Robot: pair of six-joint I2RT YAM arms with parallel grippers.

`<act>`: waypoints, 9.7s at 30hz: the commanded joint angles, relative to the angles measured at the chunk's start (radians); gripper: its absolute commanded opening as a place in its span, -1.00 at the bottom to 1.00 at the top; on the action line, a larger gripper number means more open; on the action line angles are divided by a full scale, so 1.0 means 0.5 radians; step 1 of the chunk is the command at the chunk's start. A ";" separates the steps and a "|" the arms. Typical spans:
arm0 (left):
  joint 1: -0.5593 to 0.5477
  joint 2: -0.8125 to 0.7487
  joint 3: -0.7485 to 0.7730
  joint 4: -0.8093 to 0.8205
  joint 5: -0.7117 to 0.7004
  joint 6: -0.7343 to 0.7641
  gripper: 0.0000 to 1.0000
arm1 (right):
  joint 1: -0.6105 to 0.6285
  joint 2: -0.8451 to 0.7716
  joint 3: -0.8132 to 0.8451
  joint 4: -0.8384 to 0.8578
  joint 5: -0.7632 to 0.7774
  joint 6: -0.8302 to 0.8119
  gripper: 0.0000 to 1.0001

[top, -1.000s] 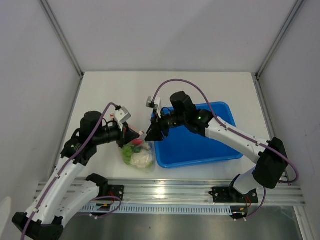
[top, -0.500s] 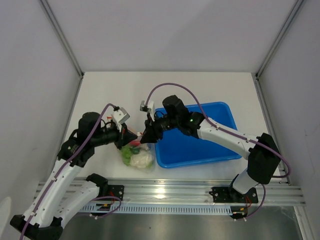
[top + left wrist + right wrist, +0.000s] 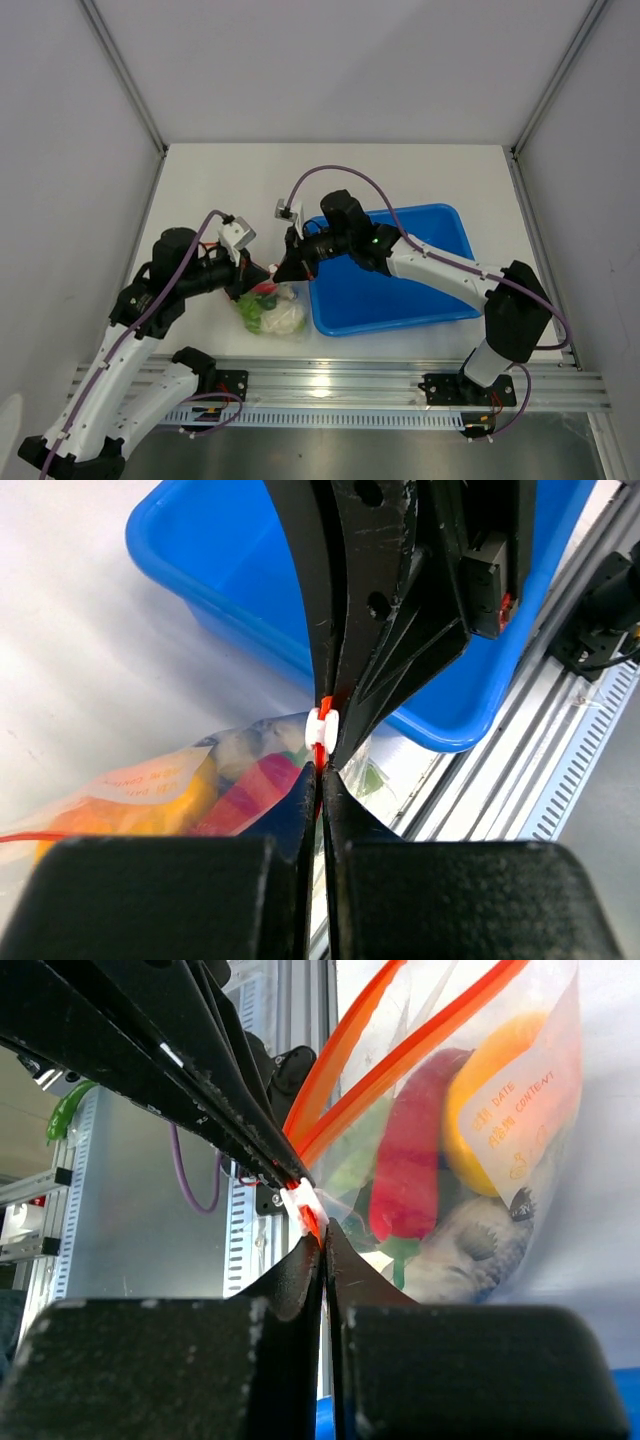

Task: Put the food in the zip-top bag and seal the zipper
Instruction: Zip the zipper food storage bag at the center of the board.

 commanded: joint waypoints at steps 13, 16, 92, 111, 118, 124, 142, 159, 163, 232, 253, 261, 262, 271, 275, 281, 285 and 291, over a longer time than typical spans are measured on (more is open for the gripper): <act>-0.011 -0.169 0.034 0.146 -0.214 -0.109 -0.08 | 0.005 0.035 0.092 0.221 -0.183 0.114 -1.00; -0.011 -0.153 0.021 0.171 -0.140 -0.115 -0.04 | 0.012 0.048 0.108 0.200 -0.217 0.090 -1.00; 0.057 -0.331 0.000 -0.108 -0.204 -0.124 -0.99 | -0.013 0.127 0.037 1.264 -0.414 0.895 -1.00; 0.057 -0.350 0.015 -0.041 -0.134 -0.191 -0.99 | 0.088 0.149 0.286 0.228 -0.306 0.108 -1.00; 0.057 -0.341 0.073 -0.069 -0.109 -0.194 -0.99 | 0.137 0.176 0.368 -0.177 -0.180 -0.177 -0.34; 0.057 -0.341 0.070 -0.072 -0.091 -0.188 -0.99 | 0.180 0.216 0.448 -0.227 -0.235 -0.233 -0.27; 0.057 -0.368 0.049 -0.127 -0.106 -0.148 -0.99 | 0.199 0.385 0.525 -0.089 -0.444 -0.101 -0.52; 0.057 -0.368 0.077 -0.136 -0.124 -0.142 -0.99 | 0.205 0.336 0.393 -0.018 -0.389 -0.073 -0.27; 0.057 -0.368 0.070 -0.136 -0.115 -0.145 -0.99 | 0.202 0.357 0.399 0.043 -0.392 -0.024 -0.46; 0.057 -0.396 0.150 -0.176 -0.204 -0.191 -0.99 | 0.073 0.124 0.300 0.145 -0.275 0.121 -0.43; 0.057 -0.390 0.135 -0.179 -0.152 -0.173 -0.99 | 0.153 0.419 0.721 -0.524 -0.389 -0.346 -0.40; 0.057 -0.380 0.123 -0.191 -0.149 -0.164 -0.99 | 0.156 0.492 0.841 -0.598 -0.383 -0.423 -0.28; 0.057 -0.377 0.120 -0.191 -0.146 -0.167 -0.99 | 0.159 0.499 0.859 -0.604 -0.389 -0.426 -0.28; 0.057 -0.377 0.107 -0.185 -0.146 -0.161 -0.99 | 0.192 0.563 0.936 -0.625 -0.481 -0.426 -0.37; 0.057 -0.374 0.107 -0.191 -0.158 -0.161 -0.99 | 0.205 0.557 0.911 -0.525 -0.539 -0.356 -1.00; 0.057 -0.341 0.129 -0.262 -0.235 -0.158 -0.99 | 0.168 0.444 0.648 0.148 -0.451 0.146 -1.00; 0.057 -0.310 0.144 -0.305 -0.333 -0.185 -0.99 | 0.104 0.376 0.458 0.616 -0.389 0.586 -1.00; 0.057 -0.328 0.159 -0.329 -0.385 -0.228 -0.99 | 0.067 0.348 0.402 0.893 -0.306 0.932 -1.00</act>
